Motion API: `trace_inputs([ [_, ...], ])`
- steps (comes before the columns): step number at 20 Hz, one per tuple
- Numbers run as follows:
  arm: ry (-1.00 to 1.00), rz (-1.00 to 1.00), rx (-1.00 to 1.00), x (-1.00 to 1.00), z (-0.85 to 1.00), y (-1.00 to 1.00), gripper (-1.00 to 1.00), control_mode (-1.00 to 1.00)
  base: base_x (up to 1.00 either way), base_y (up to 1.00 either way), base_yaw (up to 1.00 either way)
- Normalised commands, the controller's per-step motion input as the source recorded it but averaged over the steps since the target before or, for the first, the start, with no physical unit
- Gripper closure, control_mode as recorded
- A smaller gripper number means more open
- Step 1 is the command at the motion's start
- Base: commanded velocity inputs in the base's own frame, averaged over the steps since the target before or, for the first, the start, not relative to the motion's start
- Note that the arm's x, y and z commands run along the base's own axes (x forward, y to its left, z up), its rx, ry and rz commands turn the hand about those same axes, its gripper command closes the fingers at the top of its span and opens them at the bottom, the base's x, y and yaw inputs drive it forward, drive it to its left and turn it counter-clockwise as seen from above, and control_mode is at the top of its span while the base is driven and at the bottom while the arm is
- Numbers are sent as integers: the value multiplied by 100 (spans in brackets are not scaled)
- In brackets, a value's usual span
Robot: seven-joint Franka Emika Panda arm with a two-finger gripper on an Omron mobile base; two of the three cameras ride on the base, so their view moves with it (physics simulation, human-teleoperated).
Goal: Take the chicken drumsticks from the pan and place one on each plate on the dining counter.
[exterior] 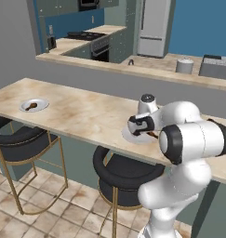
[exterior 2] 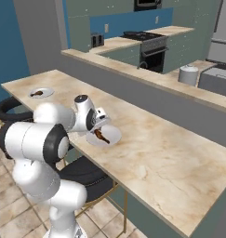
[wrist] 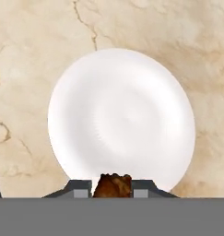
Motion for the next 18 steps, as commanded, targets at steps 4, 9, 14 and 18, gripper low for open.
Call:
trace_inputs([
  [4,12,0,-7,83,-16,0,100,-100,0,0,0],
  [9,4,0,-8,74,-50,0,100,-100,0,0,0],
  [14,0,0,-5,53,-64,0,100,-100,0,0,0],
  [18,-3,0,0,11,-65,0,100,-100,0,0,0],
])
